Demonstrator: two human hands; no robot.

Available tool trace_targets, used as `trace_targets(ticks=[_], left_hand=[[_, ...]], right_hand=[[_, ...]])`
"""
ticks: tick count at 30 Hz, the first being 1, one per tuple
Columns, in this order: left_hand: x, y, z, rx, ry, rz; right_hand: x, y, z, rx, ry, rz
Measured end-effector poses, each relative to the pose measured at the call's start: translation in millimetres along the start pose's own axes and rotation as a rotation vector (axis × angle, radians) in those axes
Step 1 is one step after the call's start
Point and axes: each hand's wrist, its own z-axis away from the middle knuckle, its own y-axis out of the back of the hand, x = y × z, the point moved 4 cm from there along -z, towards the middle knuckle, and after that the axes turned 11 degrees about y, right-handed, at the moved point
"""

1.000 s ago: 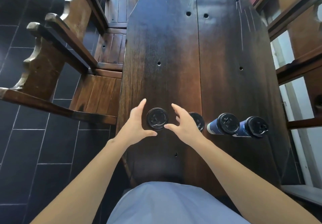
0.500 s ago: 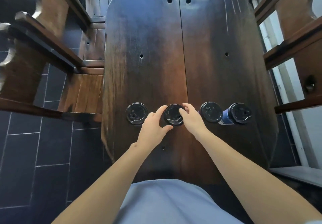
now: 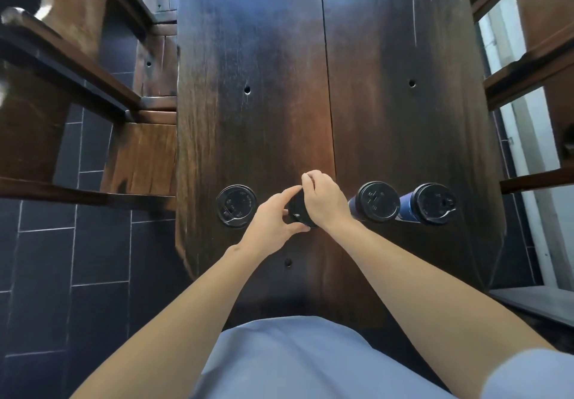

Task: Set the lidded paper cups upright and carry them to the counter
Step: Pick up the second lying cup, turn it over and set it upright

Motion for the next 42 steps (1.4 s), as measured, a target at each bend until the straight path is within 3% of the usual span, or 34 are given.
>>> trace_targets(ticks=[6,14,28,36,42], left_hand=[[-1.1,-1.1,0.8,0.005,0.02,0.054],[-1.7,-1.9,0.6,0.014,0.009,0.035],[0.7,-2.4,4.2,0.013,0.015,0.045],[-5.5,-3.8,5.0,0.01,-0.029,0.086],[-10.5,-8.0,-0.2,0.012,-0.056,0.075]], right_hand=[[-0.2,-7.4,-3.0,0.062,0.052,0.217],[0.2,-9.8,-0.7,0.139,0.081,0.254],[-2.9,-10.2,-0.4,0.113,0.068,0.312],[18.3,13.8,20.9,0.025,0.074,-0.224],[46.1,16.1,47.3,-0.227,0.196,-0.212]])
